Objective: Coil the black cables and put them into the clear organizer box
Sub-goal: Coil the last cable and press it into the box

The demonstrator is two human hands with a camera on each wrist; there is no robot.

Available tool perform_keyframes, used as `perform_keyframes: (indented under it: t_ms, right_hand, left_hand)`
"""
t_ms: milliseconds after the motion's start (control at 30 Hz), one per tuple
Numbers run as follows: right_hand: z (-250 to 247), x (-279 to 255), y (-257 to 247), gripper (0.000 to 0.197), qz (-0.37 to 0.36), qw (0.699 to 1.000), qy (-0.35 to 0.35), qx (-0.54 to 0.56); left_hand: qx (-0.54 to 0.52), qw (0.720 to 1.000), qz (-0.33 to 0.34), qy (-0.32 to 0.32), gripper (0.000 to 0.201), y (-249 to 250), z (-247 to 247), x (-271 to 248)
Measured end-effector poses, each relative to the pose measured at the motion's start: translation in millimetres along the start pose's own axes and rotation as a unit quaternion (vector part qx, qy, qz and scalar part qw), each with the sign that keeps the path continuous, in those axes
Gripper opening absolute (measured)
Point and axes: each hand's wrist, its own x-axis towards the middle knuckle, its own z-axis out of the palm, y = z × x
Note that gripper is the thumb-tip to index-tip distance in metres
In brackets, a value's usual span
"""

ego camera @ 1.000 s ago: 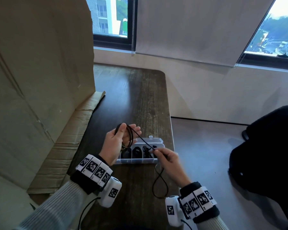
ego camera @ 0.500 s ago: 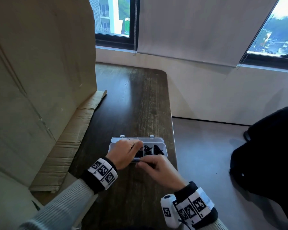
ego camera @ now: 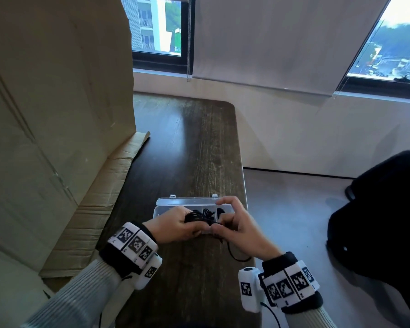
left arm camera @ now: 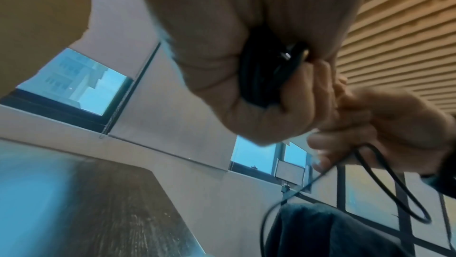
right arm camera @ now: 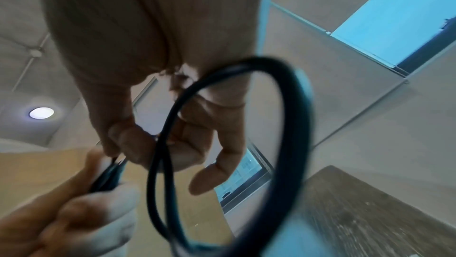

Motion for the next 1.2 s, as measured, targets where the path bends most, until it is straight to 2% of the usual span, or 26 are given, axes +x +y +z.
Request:
perform_keyframes:
  t_ms: [67,133,233,333,400,467,533,600,633,667,700,733,800,833,900,933,1000,1100,1167,1200]
  right_hand:
    - [-5.1,-2.1,4.0,0.026,0.002,1.0,-0.002,-0.01]
    - [-8.8,-0.1,8.5,0.012,-0.006,0.995,-0.01,-0.096]
    - [-8.8,4.1,17.4,0.005,-0.017,0.979,-0.032,-0.2]
    - [-3.3,1.6,26.0,0.013,0.03,0.991,-0.015,-0.129]
    - [4.5,0.1,23.9,0.027,0.063,0.998,0.005,-0.006]
    - [10.6,-0.4,21.3,0.039,0.093,0.991,0.013,0.099]
    - [13.9,-2.1,22.5,0.036,0.109,0.982,0.014,0.156]
    - [14.8,-6.4,26.1,0.028,0.123,0.981,0.007,0.149]
    - [15.1,-9.7,26.8,0.023,0.121,0.985,-0.001,0.119]
    - [14.9,-12.8,26.7,0.021,0.109,0.991,-0.01,0.073]
    - [15.0,-15.2,24.5,0.022,0.089,0.996,-0.02,0.021]
    - [14.7,-16.4,20.7,0.024,0.067,0.997,-0.022,-0.03]
    - [13.3,-15.8,9.8,0.02,0.032,0.997,-0.008,-0.073]
    - [13.1,-14.2,3.0,0.016,0.016,0.997,-0.003,-0.081]
    - [12.3,-9.7,-8.2,0.014,-0.02,0.994,0.016,-0.107]
    - [11.6,-6.8,-11.7,0.014,-0.039,0.992,0.036,-0.118]
    - [8.5,-0.9,-16.9,0.015,-0.062,0.986,0.092,-0.126]
    - [0.3,5.4,-16.0,0.014,-0.058,0.98,0.162,-0.1]
    - [-3.6,6.1,-14.7,0.015,-0.06,0.974,0.194,-0.095]
    - [-4.6,6.0,-12.7,0.014,-0.061,0.973,0.205,-0.092]
  left_hand:
    - [-0.042,0.999,-0.005,-0.013,0.027,2.7,-3.1,-5.7]
    - [-0.077,0.997,0.018,0.001,0.028,5.0,-1.0,-9.8]
    - [-0.199,0.974,0.047,0.093,0.03,11.2,1.1,-9.9]
    - [-0.328,0.916,0.096,0.213,0.033,10.7,-6.8,-4.6]
    - [-0.402,0.872,0.12,0.252,0.037,12.0,-8.5,-0.4]
    - [-0.472,0.827,0.129,0.277,0.045,14.9,-7.5,3.1]
    - [-0.548,0.767,0.143,0.303,0.044,17.2,-11.9,4.0]
    - [-0.617,0.695,0.144,0.339,0.034,17.3,-24.8,3.0]
    - [-0.618,0.683,0.126,0.367,0.033,15.9,-32.2,3.1]
    - [-0.586,0.699,0.1,0.399,0.033,15.0,-37.7,3.6]
    - [-0.522,0.733,0.073,0.43,0.033,11.9,-41.1,5.0]
    - [-0.436,0.777,0.052,0.451,0.032,8.3,-41.7,7.0]
    - [-0.2,0.864,0.041,0.461,0.032,-2.8,-34.6,12.0]
    - [-0.058,0.89,0.051,0.45,0.035,-10.9,-28.6,15.5]
    - [0.15,0.903,0.075,0.395,0.053,-22.3,-16.6,20.7]
    - [0.191,0.91,0.081,0.359,0.064,-24.2,-11.5,21.2]
    - [0.163,0.94,0.1,0.281,0.076,-20.9,-0.1,19.3]
    - [0.127,0.97,0.123,0.165,0.057,-6.0,10.5,13.9]
    - [0.16,0.976,0.111,0.095,0.051,1.4,13.9,11.1]
    - [0.171,0.976,0.106,0.085,0.046,3.9,14.3,10.0]
